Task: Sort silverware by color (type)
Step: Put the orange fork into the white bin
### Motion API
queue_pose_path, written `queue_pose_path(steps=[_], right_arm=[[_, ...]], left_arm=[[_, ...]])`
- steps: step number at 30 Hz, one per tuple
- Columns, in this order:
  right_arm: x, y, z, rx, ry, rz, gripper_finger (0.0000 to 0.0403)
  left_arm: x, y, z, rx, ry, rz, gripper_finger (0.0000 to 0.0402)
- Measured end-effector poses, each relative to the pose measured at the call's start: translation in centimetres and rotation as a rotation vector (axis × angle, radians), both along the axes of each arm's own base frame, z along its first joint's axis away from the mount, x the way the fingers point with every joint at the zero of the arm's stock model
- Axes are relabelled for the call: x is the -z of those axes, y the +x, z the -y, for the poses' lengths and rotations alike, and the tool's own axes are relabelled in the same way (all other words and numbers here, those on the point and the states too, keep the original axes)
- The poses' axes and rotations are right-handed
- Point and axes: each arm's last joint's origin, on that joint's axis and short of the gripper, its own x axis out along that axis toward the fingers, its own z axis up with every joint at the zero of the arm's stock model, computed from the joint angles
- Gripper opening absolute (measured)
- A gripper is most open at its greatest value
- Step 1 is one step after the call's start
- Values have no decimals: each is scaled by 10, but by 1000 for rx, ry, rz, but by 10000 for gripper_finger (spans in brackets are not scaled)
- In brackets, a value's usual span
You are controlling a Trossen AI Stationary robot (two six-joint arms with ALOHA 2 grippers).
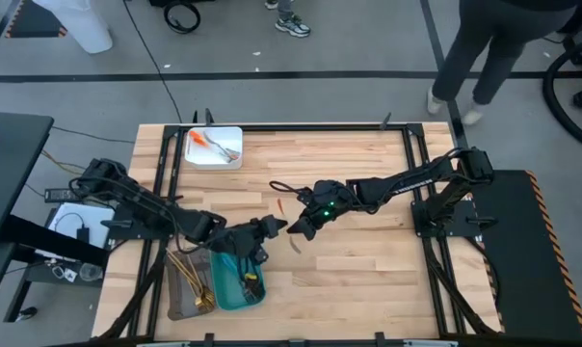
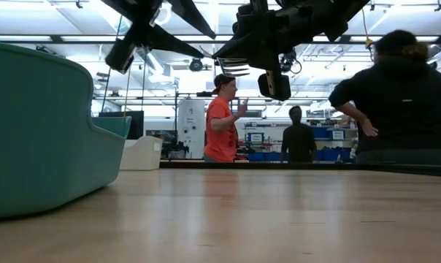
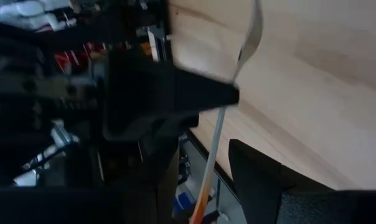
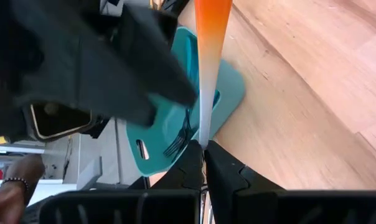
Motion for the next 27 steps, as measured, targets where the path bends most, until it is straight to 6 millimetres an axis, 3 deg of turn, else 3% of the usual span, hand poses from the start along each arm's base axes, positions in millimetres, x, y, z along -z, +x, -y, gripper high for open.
queue_pose_path(steps=[16, 27], right_arm=[[-2, 1, 0, -3, -5, 23, 16], [-3, 1, 0, -6, -6, 36, 16]], left_arm=[[2, 7, -19, 29, -36, -38, 141], [2, 8, -21, 44, -49, -42, 141]])
